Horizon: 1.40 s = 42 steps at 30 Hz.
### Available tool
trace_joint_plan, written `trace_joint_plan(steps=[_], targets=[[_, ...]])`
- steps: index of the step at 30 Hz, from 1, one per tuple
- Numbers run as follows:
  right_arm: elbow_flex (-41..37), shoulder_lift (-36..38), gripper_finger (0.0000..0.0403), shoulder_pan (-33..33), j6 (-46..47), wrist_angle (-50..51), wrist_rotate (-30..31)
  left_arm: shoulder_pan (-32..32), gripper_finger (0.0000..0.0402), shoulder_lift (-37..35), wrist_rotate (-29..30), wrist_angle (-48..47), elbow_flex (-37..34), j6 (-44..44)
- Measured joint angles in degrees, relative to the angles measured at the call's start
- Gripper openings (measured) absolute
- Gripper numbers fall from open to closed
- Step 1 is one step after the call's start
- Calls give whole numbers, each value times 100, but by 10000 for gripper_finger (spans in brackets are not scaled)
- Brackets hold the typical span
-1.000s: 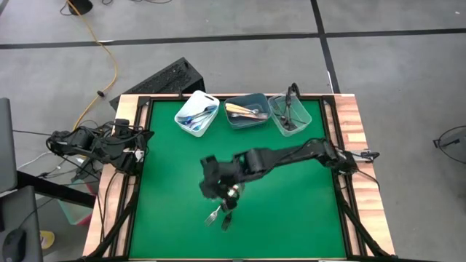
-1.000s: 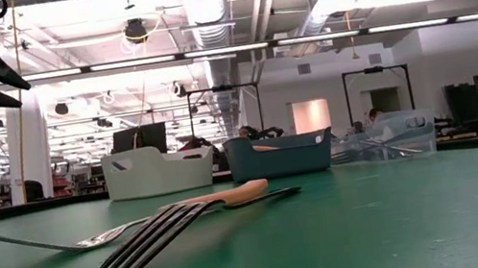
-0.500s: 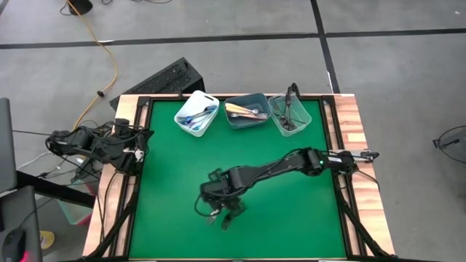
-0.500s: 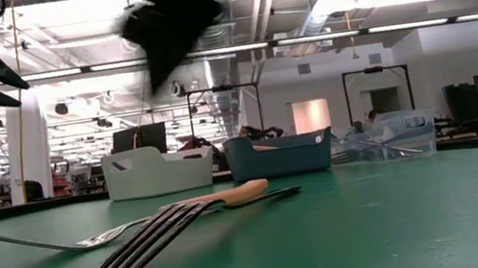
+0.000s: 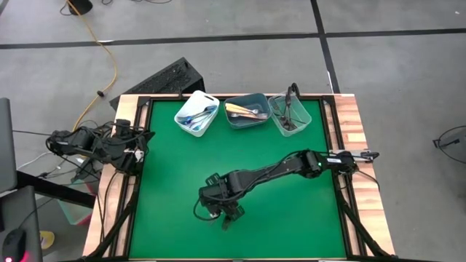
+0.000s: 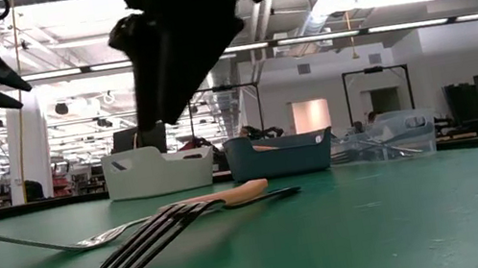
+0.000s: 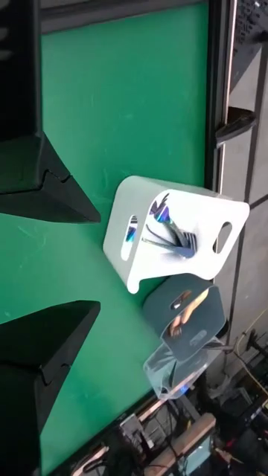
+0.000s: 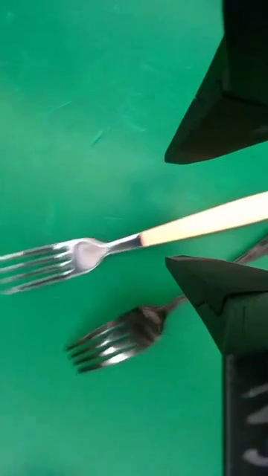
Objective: Sort silverware by color (type)
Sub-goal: Put the yellow fork into the blue bin
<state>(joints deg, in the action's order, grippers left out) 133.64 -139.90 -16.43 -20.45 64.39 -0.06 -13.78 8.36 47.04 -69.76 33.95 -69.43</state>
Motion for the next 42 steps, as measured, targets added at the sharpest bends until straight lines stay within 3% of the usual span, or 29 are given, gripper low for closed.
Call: trace_joint_plan(steps=[17, 42], targets=[[11, -246, 225, -112, -200, -301, -6, 0, 164, 0, 11, -2, 0, 0], [-7, -593, 225, 48, -55, 54, -368, -2, 164, -1, 9, -4, 0, 0]])
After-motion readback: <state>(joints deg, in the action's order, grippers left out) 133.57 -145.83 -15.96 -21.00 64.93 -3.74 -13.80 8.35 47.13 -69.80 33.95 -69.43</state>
